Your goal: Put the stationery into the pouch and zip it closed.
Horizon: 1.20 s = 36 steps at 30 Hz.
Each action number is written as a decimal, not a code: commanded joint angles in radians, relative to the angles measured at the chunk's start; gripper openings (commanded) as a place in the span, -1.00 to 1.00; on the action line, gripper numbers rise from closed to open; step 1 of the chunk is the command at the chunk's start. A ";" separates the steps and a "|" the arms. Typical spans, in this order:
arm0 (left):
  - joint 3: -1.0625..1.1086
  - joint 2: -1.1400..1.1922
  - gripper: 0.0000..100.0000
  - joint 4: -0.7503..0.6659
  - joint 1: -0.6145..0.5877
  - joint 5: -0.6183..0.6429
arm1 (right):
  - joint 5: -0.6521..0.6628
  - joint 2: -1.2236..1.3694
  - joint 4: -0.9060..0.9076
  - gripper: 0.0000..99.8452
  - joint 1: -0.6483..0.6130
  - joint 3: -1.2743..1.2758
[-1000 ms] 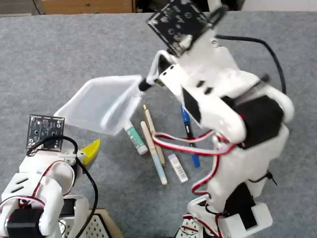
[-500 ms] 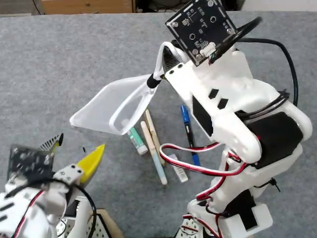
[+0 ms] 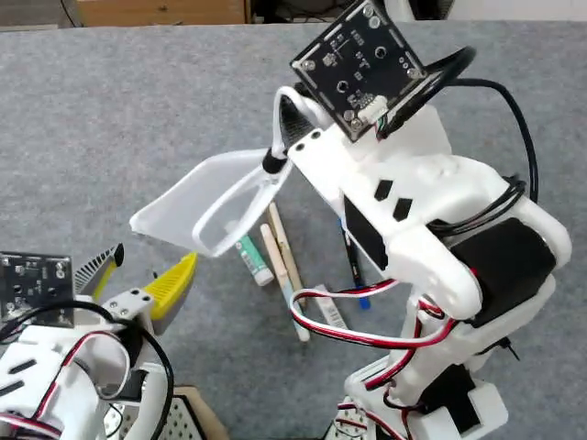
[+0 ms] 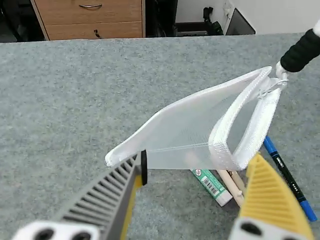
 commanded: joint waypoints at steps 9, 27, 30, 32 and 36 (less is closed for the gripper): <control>0.133 0.018 -0.34 -0.170 0.160 0.021 | -0.015 -0.013 -0.060 -0.98 -0.014 -0.001; 0.263 0.014 -0.35 -0.368 0.068 0.021 | -0.015 -0.015 -0.058 -0.98 -0.014 -0.002; 0.326 0.009 -0.35 -0.411 0.067 0.021 | -0.015 -0.015 -0.058 -0.98 -0.014 -0.004; 0.360 0.009 -0.35 -0.434 0.047 0.021 | -0.014 -0.016 -0.058 -0.98 -0.014 -0.004; 0.401 0.008 -0.35 -0.445 0.012 0.014 | -0.012 -0.019 -0.058 -0.98 -0.014 -0.004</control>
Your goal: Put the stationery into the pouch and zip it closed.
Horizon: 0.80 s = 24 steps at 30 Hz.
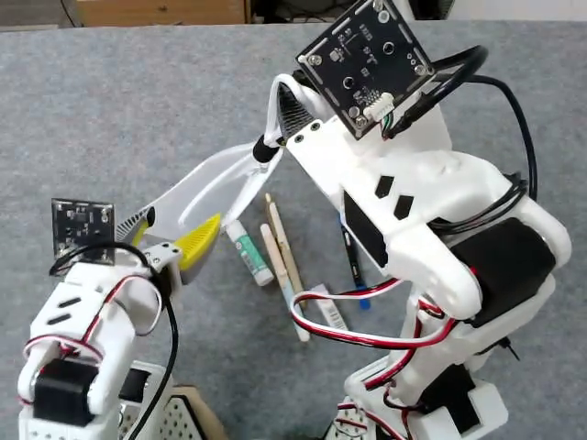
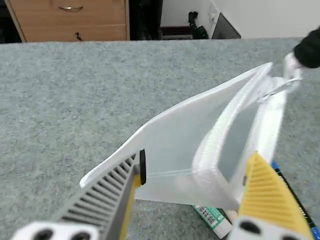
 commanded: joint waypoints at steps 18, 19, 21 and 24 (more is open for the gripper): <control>0.018 0.002 -0.57 -0.018 -0.097 -0.189 | -0.003 -0.022 -0.017 -0.98 -0.014 -0.012; 0.019 0.002 -0.57 -0.018 -0.102 -0.189 | -0.003 -0.022 -0.009 -0.98 -0.014 -0.013; 0.028 0.002 -0.57 -0.018 -0.122 -0.189 | -0.002 -0.022 -0.005 -0.98 -0.012 -0.013; 0.054 0.002 -0.57 0.003 -0.150 -0.189 | -0.002 -0.022 -0.006 -0.98 -0.009 -0.016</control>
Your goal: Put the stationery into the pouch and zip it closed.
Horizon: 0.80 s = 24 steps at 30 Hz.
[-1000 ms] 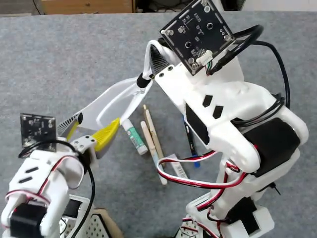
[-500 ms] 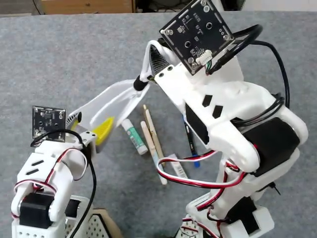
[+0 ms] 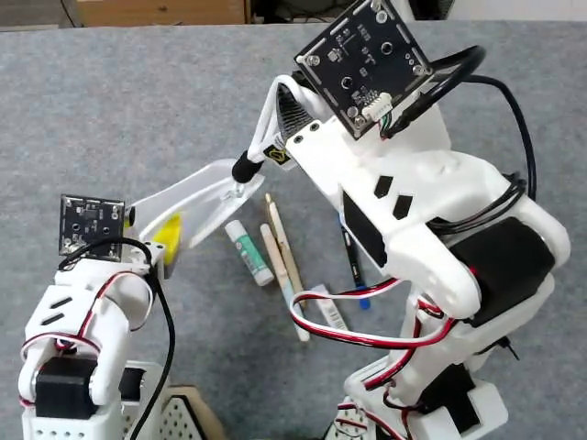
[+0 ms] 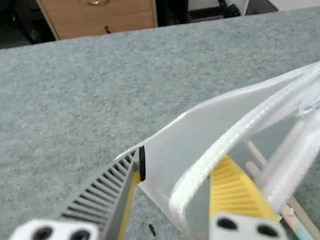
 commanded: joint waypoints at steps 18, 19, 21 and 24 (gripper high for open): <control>-0.229 0.005 -0.38 0.295 -0.027 0.002 | 0.025 -0.022 -0.006 -0.98 -0.005 -0.120; -0.225 0.005 -0.39 0.308 -0.027 0.002 | 0.023 -0.022 -0.006 -0.98 -0.005 -0.122; -0.203 0.003 -0.40 0.315 -0.028 0.002 | 0.023 -0.022 -0.008 -0.98 -0.005 -0.127; -0.176 0.003 -0.40 0.315 -0.031 0.002 | 0.025 -0.022 -0.008 -0.98 -0.005 -0.128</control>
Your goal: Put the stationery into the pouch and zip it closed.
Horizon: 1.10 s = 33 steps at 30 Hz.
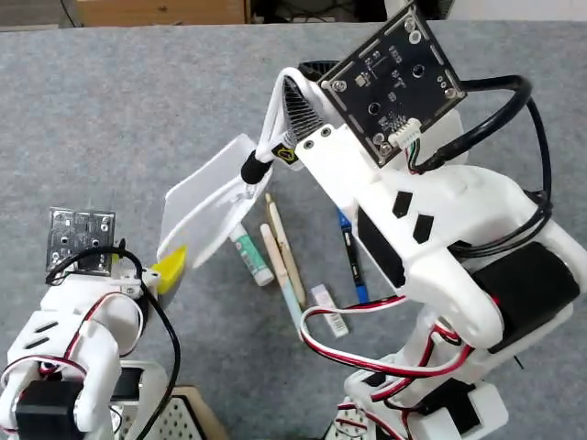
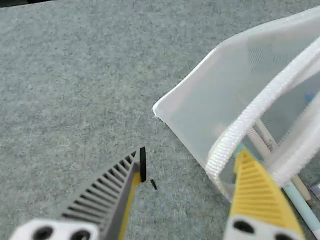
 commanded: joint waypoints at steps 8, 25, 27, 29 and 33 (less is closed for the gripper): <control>0.045 0.009 -0.41 -0.015 -0.015 -0.002 | 0.000 -0.021 -0.014 -0.98 -0.003 -0.076; 0.010 0.005 -0.93 -0.038 -0.012 -0.046 | 0.006 -0.019 0.058 -0.98 -0.003 -0.124; -0.038 0.008 -0.94 -0.038 -0.008 -0.044 | 0.008 -0.019 0.075 -0.98 -0.003 -0.124; -0.081 0.009 -0.94 -0.052 -0.008 -0.044 | 0.008 -0.019 0.078 -0.98 -0.003 -0.124; -0.170 0.009 -0.94 -0.077 -0.008 -0.049 | 0.008 -0.021 0.083 -0.98 -0.003 -0.122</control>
